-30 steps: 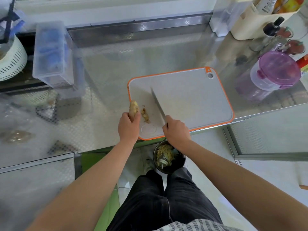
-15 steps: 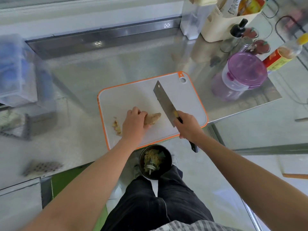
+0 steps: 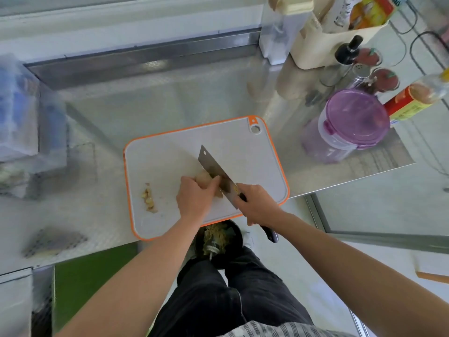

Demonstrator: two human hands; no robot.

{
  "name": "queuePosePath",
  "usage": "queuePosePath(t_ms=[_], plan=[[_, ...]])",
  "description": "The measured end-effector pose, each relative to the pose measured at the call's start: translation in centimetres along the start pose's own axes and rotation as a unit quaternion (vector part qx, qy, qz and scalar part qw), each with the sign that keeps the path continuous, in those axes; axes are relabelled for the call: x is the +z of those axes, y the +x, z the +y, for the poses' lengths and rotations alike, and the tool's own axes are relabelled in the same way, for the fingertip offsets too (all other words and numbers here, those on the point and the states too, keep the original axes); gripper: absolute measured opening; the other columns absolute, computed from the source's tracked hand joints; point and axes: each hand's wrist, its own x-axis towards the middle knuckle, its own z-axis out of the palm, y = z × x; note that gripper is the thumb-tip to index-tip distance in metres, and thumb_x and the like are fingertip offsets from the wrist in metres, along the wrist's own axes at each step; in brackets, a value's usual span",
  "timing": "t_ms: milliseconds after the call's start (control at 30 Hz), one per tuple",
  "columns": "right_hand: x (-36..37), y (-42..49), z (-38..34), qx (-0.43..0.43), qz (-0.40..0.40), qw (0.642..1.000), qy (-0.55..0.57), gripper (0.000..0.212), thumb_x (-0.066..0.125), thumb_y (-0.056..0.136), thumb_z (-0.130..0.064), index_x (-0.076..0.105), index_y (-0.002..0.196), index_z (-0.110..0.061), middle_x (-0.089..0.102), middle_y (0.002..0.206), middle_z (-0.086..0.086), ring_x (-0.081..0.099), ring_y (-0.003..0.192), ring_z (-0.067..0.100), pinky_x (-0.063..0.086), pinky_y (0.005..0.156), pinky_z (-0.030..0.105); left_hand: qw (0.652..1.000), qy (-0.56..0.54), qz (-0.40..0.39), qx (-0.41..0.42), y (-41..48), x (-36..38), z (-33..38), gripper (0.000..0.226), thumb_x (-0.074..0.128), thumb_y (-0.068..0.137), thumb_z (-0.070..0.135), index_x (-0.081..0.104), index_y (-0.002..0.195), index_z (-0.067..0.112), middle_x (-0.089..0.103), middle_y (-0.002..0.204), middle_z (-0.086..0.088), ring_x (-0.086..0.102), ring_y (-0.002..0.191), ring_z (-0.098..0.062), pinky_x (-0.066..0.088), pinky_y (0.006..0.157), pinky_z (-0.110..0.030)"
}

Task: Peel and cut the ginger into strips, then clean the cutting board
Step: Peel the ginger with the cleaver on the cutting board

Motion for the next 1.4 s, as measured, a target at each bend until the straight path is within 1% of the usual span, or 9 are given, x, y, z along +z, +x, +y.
queuePosePath(t_ms=[133, 267, 367, 467, 567, 667, 833, 1000, 1400], plan=[[-1.0, 0.1, 1.0, 0.008, 0.02, 1.0, -0.005, 0.027, 0.04, 0.092, -0.027, 0.048, 0.081, -0.004, 0.048, 0.06, 0.005, 0.062, 0.042, 0.022, 0.043, 0.048, 0.033, 0.992, 0.062, 0.004, 0.108, 0.5, 0.4, -0.4, 0.035, 0.071, 0.079, 0.029, 0.054, 0.105, 0.014, 0.056, 0.102, -0.004, 0.055, 0.091, -0.022, 0.037, 0.071, -0.028], [-1.2, 0.5, 1.9, 0.012, 0.072, 0.996, -0.053, 0.017, 0.04, 0.091, -0.019, 0.042, 0.079, -0.007, 0.049, 0.063, 0.007, 0.063, 0.054, 0.032, 0.041, 0.048, 0.031, 0.959, 0.154, -0.037, 0.234, 0.6, 0.5, -0.2, 0.043, 0.067, 0.075, 0.013, 0.062, 0.118, 0.017, 0.053, 0.107, -0.006, 0.05, 0.102, -0.027, 0.045, 0.077, -0.033], [-0.3, 0.7, 1.9, -0.002, 0.072, 0.992, -0.099, 0.016, 0.039, 0.093, -0.021, 0.04, 0.082, -0.01, 0.05, 0.068, 0.01, 0.055, 0.062, 0.034, 0.036, 0.052, 0.031, 0.953, 0.168, -0.024, 0.252, 0.1, 0.8, -0.2, 0.046, 0.067, 0.075, 0.012, 0.06, 0.12, 0.015, 0.052, 0.109, -0.006, 0.048, 0.104, -0.026, 0.046, 0.075, -0.035], [0.1, 1.2, 1.8, -0.008, 0.076, 0.988, -0.133, 0.016, 0.037, 0.098, -0.024, 0.046, 0.099, -0.01, 0.044, 0.086, 0.009, 0.047, 0.073, 0.031, 0.033, 0.062, 0.032, 0.944, 0.167, -0.001, 0.284, -0.3, 0.9, -0.6, 0.041, 0.07, 0.076, 0.015, 0.059, 0.116, 0.017, 0.053, 0.108, -0.004, 0.05, 0.099, -0.023, 0.044, 0.069, -0.032], [-0.5, 1.6, 1.4, -0.025, 0.081, 0.988, -0.128, 0.008, 0.038, 0.096, -0.017, 0.041, 0.091, -0.012, 0.044, 0.083, 0.005, 0.046, 0.075, 0.031, 0.032, 0.063, 0.033, 0.931, 0.171, 0.018, 0.321, -0.4, 0.8, -0.8, 0.03, 0.071, 0.077, 0.011, 0.061, 0.105, 0.016, 0.056, 0.098, -0.002, 0.054, 0.091, -0.024, 0.041, 0.068, -0.029], [-1.4, 1.8, 0.8, -0.062, 0.116, 0.986, -0.098, 0.006, 0.04, 0.094, -0.015, 0.042, 0.099, -0.011, 0.044, 0.074, 0.002, 0.044, 0.068, 0.03, 0.031, 0.059, 0.033, 0.936, 0.153, 0.062, 0.31, 0.3, 0.4, -0.3, 0.031, 0.072, 0.077, 0.01, 0.061, 0.106, 0.014, 0.059, 0.098, -0.005, 0.056, 0.086, -0.027, 0.044, 0.07, -0.034], [-1.8, 1.6, -0.3, -0.108, 0.117, 0.979, -0.128, 0.029, 0.039, 0.095, -0.014, 0.039, 0.124, -0.011, 0.044, 0.071, 0.002, 0.044, 0.064, 0.031, 0.03, 0.055, 0.033, 0.938, 0.169, 0.07, 0.293, 0.7, 0.0, -0.1, 0.026, 0.073, 0.077, 0.011, 0.065, 0.102, 0.014, 0.059, 0.097, -0.007, 0.058, 0.086, -0.03, 0.049, 0.067, -0.039], [-1.6, 1.3, -0.2, -0.113, 0.103, 0.976, -0.158, 0.029, 0.038, 0.093, -0.01, 0.037, 0.122, -0.014, 0.048, 0.079, 0.003, 0.047, 0.068, 0.032, 0.031, 0.057, 0.033, 0.94, 0.145, 0.075, 0.3, 0.6, 0.2, 0.0, 0.021, 0.075, 0.076, 0.006, 0.07, 0.096, 0.01, 0.06, 0.093, -0.008, 0.059, 0.079, -0.029, 0.049, 0.065, -0.036], [-1.8, 1.1, -1.0, -0.102, 0.072, 0.976, -0.181, 0.029, 0.037, 0.091, -0.007, 0.037, 0.12, -0.013, 0.044, 0.073, 0.002, 0.045, 0.065, 0.029, 0.026, 0.051, 0.032, 0.942, 0.14, 0.065, 0.299, 1.0, 0.0, 0.0, 0.018, 0.076, 0.074, 0.005, 0.07, 0.09, 0.012, 0.057, 0.08, -0.005, 0.058, 0.075, -0.027, 0.047, 0.061, -0.035]])
